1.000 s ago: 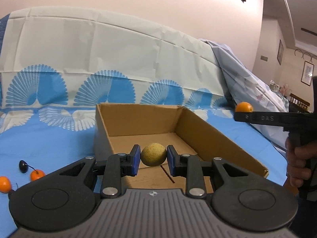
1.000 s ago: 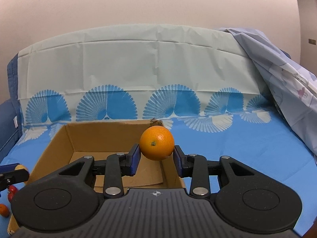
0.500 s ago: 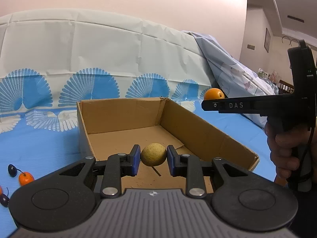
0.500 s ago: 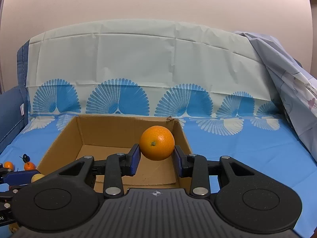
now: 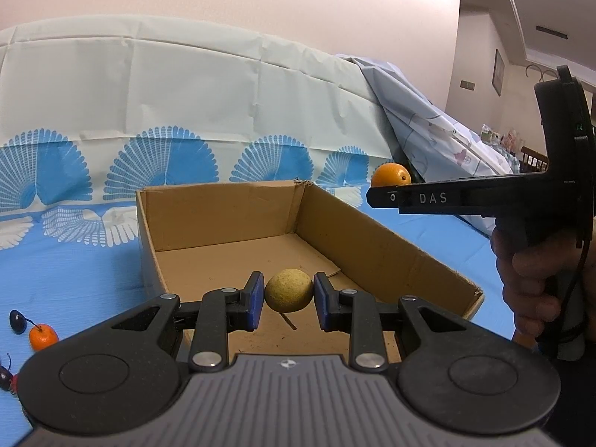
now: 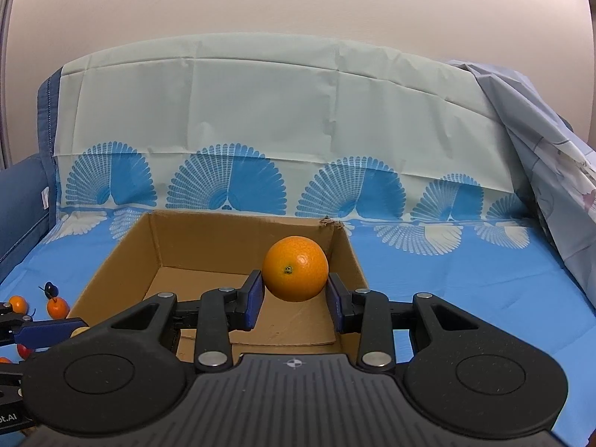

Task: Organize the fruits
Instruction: 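Open both tools to drop the fruits into the box, then move both tools back over the remaining fruit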

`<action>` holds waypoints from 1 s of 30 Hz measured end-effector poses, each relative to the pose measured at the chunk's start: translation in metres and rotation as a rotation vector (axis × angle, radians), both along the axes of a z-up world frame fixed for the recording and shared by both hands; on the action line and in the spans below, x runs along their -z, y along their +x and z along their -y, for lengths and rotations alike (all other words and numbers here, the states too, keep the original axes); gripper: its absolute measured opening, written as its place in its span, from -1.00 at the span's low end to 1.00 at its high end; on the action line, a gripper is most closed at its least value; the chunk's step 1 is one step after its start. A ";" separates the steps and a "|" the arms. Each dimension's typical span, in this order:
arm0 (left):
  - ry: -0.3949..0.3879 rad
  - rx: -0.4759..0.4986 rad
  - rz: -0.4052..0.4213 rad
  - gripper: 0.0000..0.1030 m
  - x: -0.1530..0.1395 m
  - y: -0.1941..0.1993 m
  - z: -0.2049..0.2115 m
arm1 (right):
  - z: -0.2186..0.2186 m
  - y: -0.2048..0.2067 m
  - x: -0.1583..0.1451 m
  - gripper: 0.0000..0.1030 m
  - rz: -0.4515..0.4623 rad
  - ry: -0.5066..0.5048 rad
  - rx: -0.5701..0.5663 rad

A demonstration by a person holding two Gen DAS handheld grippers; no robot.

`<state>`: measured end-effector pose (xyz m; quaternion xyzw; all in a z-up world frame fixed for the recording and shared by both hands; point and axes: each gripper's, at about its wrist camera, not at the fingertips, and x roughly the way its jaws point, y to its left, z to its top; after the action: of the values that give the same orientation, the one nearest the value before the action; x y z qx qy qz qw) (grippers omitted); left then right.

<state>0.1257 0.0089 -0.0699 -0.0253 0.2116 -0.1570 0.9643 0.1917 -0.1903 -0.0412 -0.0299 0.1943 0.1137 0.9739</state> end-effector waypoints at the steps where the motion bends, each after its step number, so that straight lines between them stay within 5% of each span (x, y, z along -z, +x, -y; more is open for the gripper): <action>1: -0.002 0.000 0.000 -0.38 0.000 0.000 0.000 | 0.000 0.000 0.000 -0.27 0.000 -0.001 -0.001; 6: -0.014 0.017 -0.027 -0.28 0.001 0.001 -0.001 | 0.001 0.001 0.001 -0.26 -0.004 -0.007 -0.007; 7: -0.010 0.015 -0.034 -0.13 0.002 0.002 0.000 | 0.001 0.002 0.001 -0.19 -0.005 -0.011 -0.002; 8: -0.003 0.010 -0.030 -0.12 0.002 0.002 0.001 | -0.001 0.002 0.001 0.02 -0.006 -0.018 0.004; 10: 0.000 0.009 -0.023 -0.12 0.001 0.001 0.001 | -0.002 0.003 0.001 0.12 -0.007 -0.021 0.010; 22: 0.094 -0.085 0.066 -0.13 0.002 -0.009 -0.003 | -0.017 -0.003 0.002 0.12 0.009 -0.034 0.002; 24: 0.116 -0.114 0.018 -0.25 0.004 -0.007 -0.009 | -0.020 -0.005 0.001 0.12 0.012 -0.028 -0.005; 26: 0.102 -0.140 -0.006 -0.60 0.003 -0.007 -0.019 | -0.024 -0.007 0.000 0.12 0.016 -0.022 -0.011; 30: 0.097 -0.153 -0.004 -0.75 -0.010 -0.012 -0.042 | -0.033 -0.012 -0.004 0.11 0.020 0.015 -0.028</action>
<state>0.1133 0.0506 -0.0601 0.0052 0.2184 -0.0723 0.9732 0.1798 -0.1575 -0.0368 -0.0264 0.1835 0.1284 0.9743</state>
